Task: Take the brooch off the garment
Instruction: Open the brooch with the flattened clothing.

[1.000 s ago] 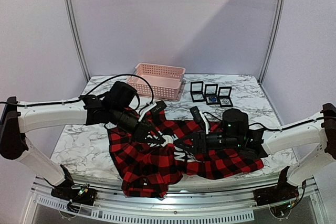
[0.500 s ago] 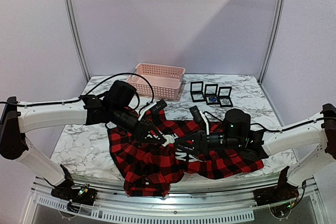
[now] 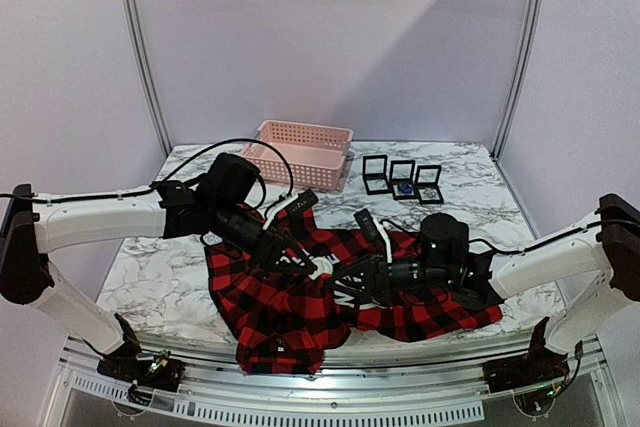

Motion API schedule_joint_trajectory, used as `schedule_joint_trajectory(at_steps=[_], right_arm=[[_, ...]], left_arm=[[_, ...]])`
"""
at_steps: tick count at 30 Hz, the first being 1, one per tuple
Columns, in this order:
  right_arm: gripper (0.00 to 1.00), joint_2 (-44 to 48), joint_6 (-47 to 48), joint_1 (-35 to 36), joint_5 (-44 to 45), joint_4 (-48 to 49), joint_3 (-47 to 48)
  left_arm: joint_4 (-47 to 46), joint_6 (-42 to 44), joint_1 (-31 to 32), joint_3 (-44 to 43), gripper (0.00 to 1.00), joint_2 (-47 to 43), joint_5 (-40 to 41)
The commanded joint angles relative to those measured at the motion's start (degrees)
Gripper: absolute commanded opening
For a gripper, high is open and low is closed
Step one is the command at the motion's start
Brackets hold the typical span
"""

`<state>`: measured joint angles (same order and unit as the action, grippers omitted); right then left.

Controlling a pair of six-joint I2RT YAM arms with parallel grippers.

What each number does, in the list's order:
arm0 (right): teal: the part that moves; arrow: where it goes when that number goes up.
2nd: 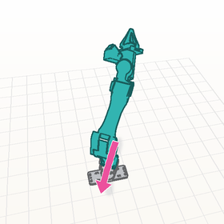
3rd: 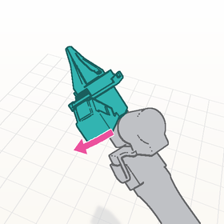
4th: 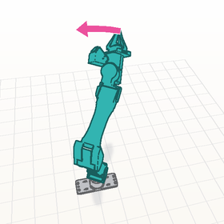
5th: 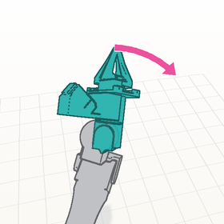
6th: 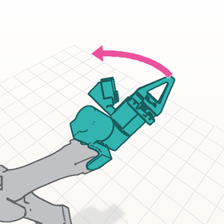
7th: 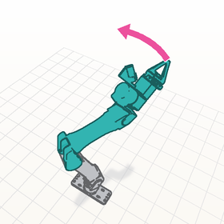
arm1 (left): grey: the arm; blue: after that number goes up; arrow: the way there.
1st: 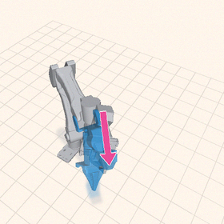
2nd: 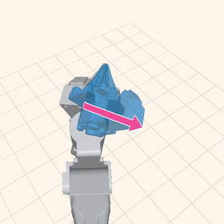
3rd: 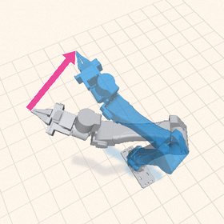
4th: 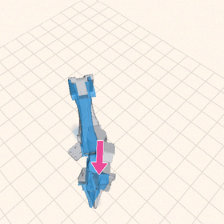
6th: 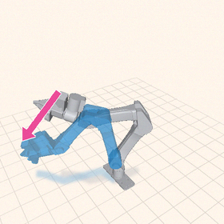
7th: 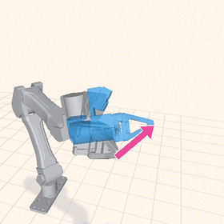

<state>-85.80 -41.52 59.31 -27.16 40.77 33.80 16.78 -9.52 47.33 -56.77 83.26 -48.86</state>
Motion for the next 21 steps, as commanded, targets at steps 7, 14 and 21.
schedule_joint_trajectory(at_steps=[7, 14, 21], right_arm=[[0.36, -2.44, -1.08, 0.44, -0.26, 4.84, 1.23], [0.29, -3.66, -1.76, 0.4, -0.23, 5.63, 1.71], [0.24, -4.48, -2.52, 0.31, -0.22, 6.68, 2.23]], left_arm=[[-1.32, 0.35, -0.57, -0.36, 0.0, -0.37, -1.59], [-1.39, 0.31, -0.57, -0.37, 0.0, -0.46, -1.87], [-1.46, 0.44, -0.57, -0.36, 0.0, -0.8, -2.18]])
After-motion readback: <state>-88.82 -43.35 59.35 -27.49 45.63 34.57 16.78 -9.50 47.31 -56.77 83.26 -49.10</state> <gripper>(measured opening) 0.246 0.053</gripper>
